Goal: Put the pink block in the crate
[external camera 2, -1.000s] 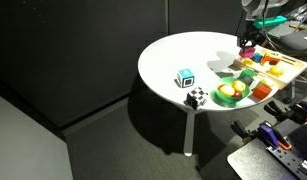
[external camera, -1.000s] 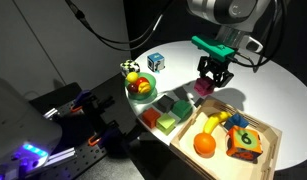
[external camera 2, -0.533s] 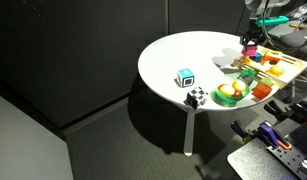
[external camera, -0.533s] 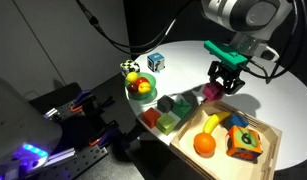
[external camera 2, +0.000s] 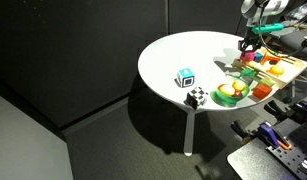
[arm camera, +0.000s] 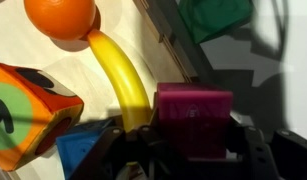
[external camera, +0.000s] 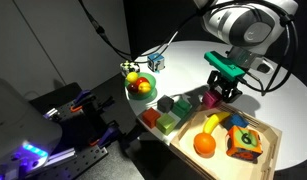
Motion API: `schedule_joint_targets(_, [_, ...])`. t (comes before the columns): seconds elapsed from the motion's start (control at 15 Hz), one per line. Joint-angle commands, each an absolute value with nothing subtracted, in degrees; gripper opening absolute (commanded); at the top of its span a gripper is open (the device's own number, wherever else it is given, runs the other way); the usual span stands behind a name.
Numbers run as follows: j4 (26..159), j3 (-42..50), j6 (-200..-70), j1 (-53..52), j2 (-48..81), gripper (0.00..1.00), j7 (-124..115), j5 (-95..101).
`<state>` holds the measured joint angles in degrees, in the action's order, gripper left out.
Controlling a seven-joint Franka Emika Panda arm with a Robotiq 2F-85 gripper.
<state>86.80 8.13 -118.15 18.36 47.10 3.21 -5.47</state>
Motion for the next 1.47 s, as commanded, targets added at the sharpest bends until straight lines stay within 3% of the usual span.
schedule_joint_targets(0.0, [84.9,8.5,-117.2,18.2,48.4,0.84,3.1,-4.6])
schedule_joint_targets(0.13, [85.4,8.5,-117.1,18.1,48.0,0.99,3.6,-4.3])
schedule_joint_targets(1.4, [104.3,8.3,-118.1,10.9,30.0,1.0,5.2,3.5])
